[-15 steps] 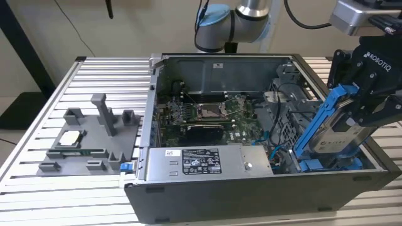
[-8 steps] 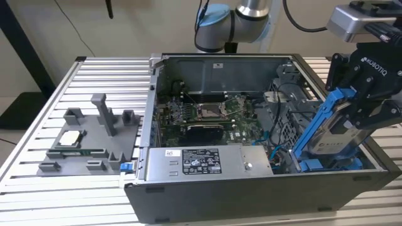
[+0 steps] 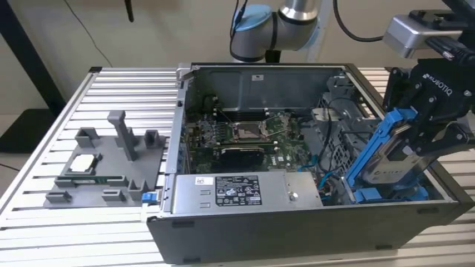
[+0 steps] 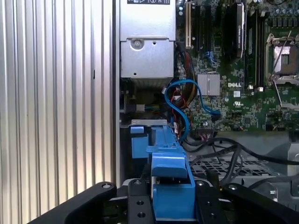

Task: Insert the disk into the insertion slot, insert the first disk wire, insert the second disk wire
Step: 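Insert the disk into the insertion slot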

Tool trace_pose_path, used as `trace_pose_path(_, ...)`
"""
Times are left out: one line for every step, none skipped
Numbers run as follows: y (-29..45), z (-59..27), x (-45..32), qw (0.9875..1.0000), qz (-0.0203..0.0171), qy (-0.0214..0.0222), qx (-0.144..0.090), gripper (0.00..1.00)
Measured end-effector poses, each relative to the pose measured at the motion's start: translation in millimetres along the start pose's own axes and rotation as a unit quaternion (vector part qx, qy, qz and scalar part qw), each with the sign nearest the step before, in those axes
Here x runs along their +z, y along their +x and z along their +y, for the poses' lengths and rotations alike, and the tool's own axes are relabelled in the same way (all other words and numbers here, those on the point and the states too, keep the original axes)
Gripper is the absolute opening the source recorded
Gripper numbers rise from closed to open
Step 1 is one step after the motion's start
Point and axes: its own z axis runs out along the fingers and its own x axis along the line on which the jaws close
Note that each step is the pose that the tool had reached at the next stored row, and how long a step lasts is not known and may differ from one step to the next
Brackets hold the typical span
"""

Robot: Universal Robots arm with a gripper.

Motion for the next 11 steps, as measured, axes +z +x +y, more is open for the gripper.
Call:
trace_pose_path(0.0,-0.1,1.9,1.0,-0.0006,0.0,0.0,0.33)
trace_pose_path(0.0,-0.2,3.6,1.0,-0.0009,0.0,0.0,0.33)
trace_pose_path(0.1,-0.3,5.6,1.0,-0.0012,0.0,0.0,0.33)
trace_pose_path(0.1,-0.4,7.3,1.0,-0.0015,-0.0001,0.0,0.33)
trace_pose_path(0.2,-0.5,9.1,1.0,-0.0019,-0.0001,0.0,0.33)
trace_pose_path(0.2,-0.6,11.0,1.0,-0.0023,-0.0001,0.0,0.33)
trace_pose_path(0.2,-0.7,12.7,1.0,-0.0026,-0.0001,0.0,0.33)
trace_pose_path(0.3,-0.8,14.6,1.0,-0.0031,-0.0001,0.0,0.33)
trace_pose_path(0.3,-0.8,16.3,1.0,-0.0034,-0.0001,0.0,0.33)
trace_pose_path(0.3,-0.9,17.3,1.0,-0.0036,-0.0001,0.0,0.33)
trace_pose_path(0.3,-0.9,17.6,1.0,-0.0038,-0.0001,0.0,0.33)
